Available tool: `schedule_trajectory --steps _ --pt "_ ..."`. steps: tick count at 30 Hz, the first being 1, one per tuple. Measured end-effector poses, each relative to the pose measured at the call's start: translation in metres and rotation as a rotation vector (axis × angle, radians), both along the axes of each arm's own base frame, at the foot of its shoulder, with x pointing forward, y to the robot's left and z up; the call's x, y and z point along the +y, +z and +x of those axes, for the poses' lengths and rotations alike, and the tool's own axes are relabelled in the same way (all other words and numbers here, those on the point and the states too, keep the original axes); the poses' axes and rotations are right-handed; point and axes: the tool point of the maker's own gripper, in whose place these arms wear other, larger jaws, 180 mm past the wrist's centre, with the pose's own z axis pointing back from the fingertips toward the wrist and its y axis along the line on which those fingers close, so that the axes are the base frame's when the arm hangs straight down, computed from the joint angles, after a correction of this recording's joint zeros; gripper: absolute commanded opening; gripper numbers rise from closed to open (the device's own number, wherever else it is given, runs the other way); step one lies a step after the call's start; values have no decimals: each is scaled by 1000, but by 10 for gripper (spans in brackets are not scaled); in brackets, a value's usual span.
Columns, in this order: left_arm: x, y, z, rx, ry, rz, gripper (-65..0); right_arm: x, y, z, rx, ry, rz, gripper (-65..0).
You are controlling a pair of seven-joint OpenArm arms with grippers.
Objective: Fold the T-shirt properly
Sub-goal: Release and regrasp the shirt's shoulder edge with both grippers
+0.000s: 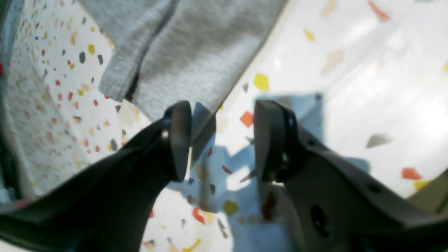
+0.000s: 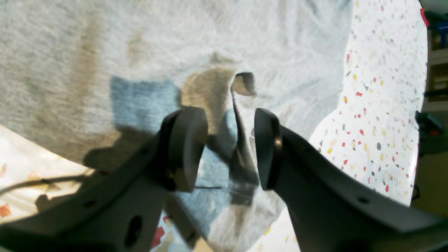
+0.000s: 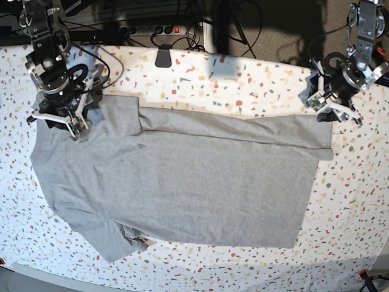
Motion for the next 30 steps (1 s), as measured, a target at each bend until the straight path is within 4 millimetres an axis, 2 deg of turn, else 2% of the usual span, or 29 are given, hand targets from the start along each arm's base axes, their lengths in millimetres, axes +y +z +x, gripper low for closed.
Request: schedule_trajectory --steps 5,9,11,14,19,24,28,30 --pt "-6 -16 4 -12 -41 69 -371 4 8 -6 10 -10 -6 -387" --pt "2 -22 14 -13 -36 104 -381 17 10 -23 23 31 -13 -387" --pt "5 -24 14 -7 -36 115 -467 18 10 -34 43 36 -37 -387" --pt "10 -29 6 19 -47 128 -650 15 4 -50 90 32 -73 -387" --pt "12 -30 5 27 -48 137 -650 6 -4 -66 149 15 -131 -387" --pt "11 -30 5 26 -48 134 -650 3 -4 -66 157 5 -139 -379" --pt "10 -30 5 25 -48 125 -650 -3 -10 -68 172 1 -157 -263" --pt "9 -29 5 26 -42 110 -650 -10 -19 -72 197 -6 -169 -236"
